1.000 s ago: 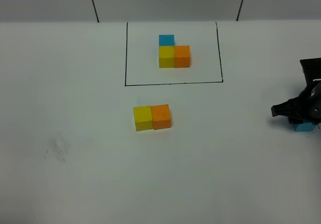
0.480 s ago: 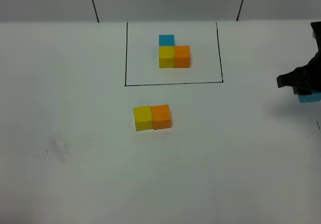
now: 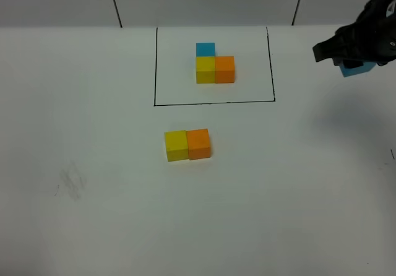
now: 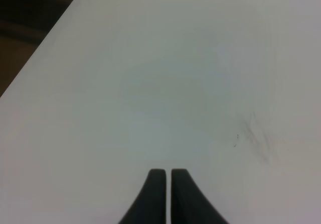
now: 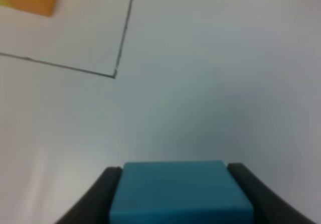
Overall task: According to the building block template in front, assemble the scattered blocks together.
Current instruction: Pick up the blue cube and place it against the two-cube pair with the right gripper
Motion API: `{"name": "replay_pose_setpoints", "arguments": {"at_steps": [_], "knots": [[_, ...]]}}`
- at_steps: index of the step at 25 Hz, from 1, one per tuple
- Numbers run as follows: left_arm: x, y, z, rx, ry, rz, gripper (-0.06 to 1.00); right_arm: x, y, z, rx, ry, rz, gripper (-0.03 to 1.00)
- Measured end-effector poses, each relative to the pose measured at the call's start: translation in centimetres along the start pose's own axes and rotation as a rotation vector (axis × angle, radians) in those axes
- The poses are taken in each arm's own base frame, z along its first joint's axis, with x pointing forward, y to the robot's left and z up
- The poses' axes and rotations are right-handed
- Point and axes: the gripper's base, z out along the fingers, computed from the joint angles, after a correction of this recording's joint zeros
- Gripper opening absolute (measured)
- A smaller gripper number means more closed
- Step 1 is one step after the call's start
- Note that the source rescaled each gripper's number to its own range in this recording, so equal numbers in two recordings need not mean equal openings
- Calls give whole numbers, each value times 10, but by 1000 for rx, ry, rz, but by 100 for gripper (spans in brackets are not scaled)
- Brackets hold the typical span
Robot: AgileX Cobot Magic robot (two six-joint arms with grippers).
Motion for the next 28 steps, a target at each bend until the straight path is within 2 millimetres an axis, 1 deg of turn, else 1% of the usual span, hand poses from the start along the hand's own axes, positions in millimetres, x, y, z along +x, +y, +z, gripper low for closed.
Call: {"name": "replay_pose_setpoints", "arguments": {"at_steps": [7, 9, 12, 16, 20, 23, 28], "knots": [[0, 0, 0, 0, 0, 0, 1, -18, 47, -21, -133, -111, -90, 52], [0, 0, 0, 0, 0, 0, 1, -21, 59, -25, -182, -158, -114, 52], [0, 0, 0, 0, 0, 0, 1, -24, 82, -23, -261, -204, -151, 52], [0, 0, 0, 0, 0, 0, 1, -21, 108, -10, -325, -198, -178, 52], [0, 0, 0, 0, 0, 0, 1, -17, 131, 9, -360, -179, -202, 52], [0, 0, 0, 0, 0, 0, 1, -12, 149, 25, -381, -168, -220, 52], [0, 0, 0, 0, 0, 0, 1, -12, 171, 54, -406, -123, -219, 52]]}}
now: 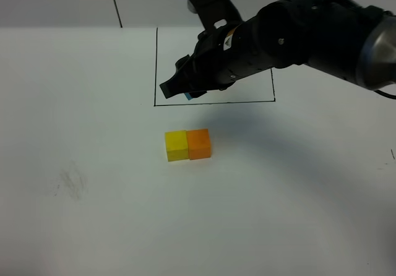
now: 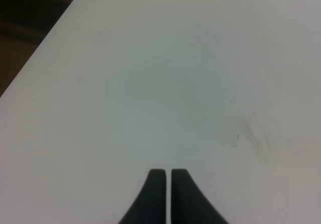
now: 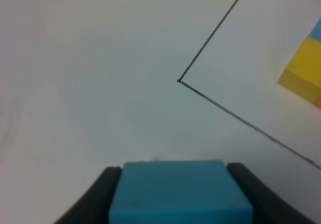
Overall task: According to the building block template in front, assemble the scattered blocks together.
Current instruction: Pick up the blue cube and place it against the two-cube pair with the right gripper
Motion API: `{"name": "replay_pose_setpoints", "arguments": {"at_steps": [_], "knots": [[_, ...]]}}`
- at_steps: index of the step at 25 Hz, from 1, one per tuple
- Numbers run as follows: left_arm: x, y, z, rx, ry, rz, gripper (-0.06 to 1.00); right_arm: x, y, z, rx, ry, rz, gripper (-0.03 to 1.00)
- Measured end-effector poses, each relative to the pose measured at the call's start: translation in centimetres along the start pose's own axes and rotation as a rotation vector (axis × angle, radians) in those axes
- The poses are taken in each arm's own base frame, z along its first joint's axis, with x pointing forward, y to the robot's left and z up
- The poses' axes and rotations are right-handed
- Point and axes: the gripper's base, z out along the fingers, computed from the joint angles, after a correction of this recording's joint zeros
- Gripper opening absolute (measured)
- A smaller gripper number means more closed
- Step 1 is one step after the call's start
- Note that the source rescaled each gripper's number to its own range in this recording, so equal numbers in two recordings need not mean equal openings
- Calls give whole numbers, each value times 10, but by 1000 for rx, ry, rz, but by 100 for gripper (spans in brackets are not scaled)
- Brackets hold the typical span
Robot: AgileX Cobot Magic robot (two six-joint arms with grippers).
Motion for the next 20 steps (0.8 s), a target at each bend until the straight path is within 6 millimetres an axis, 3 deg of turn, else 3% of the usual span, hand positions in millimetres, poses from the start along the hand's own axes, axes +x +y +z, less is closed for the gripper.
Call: {"name": "replay_pose_setpoints", "arguments": {"at_steps": [9, 20], "knots": [[0, 0, 0, 0, 0, 0, 1, -4, 2, 62, -30, 9, 110, 52], [0, 0, 0, 0, 0, 0, 1, 14, -6, 110, -3, 10, 342, 52]]}}
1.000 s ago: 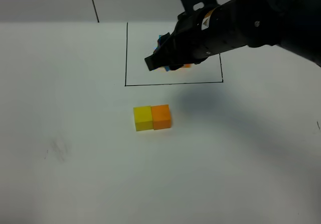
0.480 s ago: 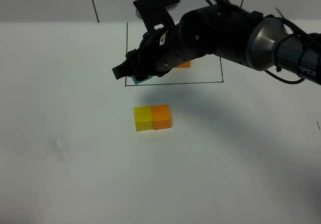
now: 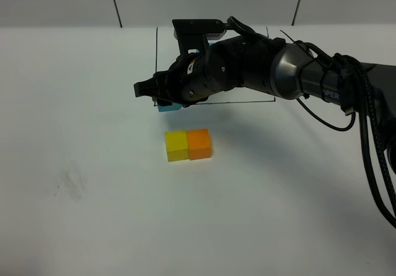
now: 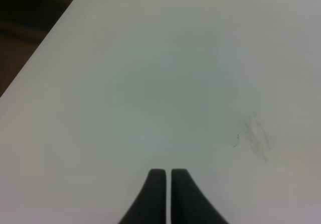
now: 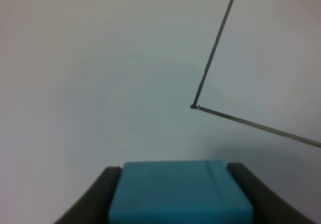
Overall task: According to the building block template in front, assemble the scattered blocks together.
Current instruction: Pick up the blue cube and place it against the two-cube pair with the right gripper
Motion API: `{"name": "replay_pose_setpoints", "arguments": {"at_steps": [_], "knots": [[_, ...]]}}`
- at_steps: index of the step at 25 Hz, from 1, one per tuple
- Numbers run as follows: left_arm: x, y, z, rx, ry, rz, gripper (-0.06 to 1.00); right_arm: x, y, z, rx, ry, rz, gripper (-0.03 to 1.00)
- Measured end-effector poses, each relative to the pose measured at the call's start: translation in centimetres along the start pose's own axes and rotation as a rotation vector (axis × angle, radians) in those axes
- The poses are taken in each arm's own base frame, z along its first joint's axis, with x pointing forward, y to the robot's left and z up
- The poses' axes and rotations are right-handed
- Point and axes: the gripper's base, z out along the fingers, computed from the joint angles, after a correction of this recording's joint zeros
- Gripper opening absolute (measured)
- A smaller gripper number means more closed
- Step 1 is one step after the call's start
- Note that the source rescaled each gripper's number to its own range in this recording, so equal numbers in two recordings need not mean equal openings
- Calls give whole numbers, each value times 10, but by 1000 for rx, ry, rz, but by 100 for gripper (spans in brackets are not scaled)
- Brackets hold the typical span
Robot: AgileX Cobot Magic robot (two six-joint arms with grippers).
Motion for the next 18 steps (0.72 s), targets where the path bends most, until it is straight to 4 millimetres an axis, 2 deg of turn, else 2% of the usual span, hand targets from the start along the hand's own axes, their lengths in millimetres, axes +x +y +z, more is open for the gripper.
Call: {"name": "replay_pose_setpoints", "arguments": {"at_steps": [18], "knots": [[0, 0, 0, 0, 0, 0, 1, 3, -2, 4, 6, 14, 39, 52]]}}
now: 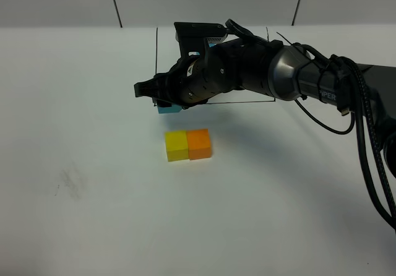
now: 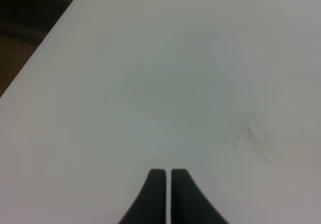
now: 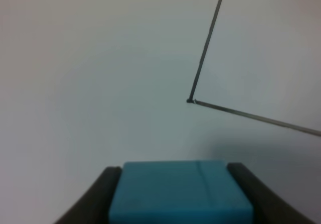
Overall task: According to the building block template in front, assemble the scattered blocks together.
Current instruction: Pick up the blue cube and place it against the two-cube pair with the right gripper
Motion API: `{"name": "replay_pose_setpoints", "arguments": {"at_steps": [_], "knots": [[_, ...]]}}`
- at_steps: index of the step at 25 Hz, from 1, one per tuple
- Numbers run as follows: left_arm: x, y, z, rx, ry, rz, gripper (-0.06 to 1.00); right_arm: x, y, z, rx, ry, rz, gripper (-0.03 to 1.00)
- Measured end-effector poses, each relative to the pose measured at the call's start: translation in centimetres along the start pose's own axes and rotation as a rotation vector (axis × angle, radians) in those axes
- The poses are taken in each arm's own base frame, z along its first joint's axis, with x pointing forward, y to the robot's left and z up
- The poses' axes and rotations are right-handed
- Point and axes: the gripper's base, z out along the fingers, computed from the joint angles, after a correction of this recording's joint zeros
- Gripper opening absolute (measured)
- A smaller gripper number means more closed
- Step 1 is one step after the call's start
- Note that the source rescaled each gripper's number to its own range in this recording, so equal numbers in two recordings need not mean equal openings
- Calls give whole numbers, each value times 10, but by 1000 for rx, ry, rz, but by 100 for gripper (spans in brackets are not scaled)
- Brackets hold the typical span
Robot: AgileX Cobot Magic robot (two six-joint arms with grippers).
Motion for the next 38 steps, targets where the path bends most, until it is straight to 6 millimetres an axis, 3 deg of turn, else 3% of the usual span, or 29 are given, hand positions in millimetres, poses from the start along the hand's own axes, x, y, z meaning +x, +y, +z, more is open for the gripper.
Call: {"name": "replay_pose_setpoints", "arguments": {"at_steps": [13, 22, 28, 38], "knots": [[0, 0, 0, 0, 0, 0, 1, 7, -13, -1, 155, 65, 153, 52], [0, 0, 0, 0, 0, 0, 1, -4, 12, -5, 127, 47, 107, 52], [0, 0, 0, 0, 0, 0, 1, 4, 23, 11, 133, 83, 78, 52], [0, 0, 0, -1, 0, 0, 1, 13, 13, 21, 215, 134, 35, 52]]}}
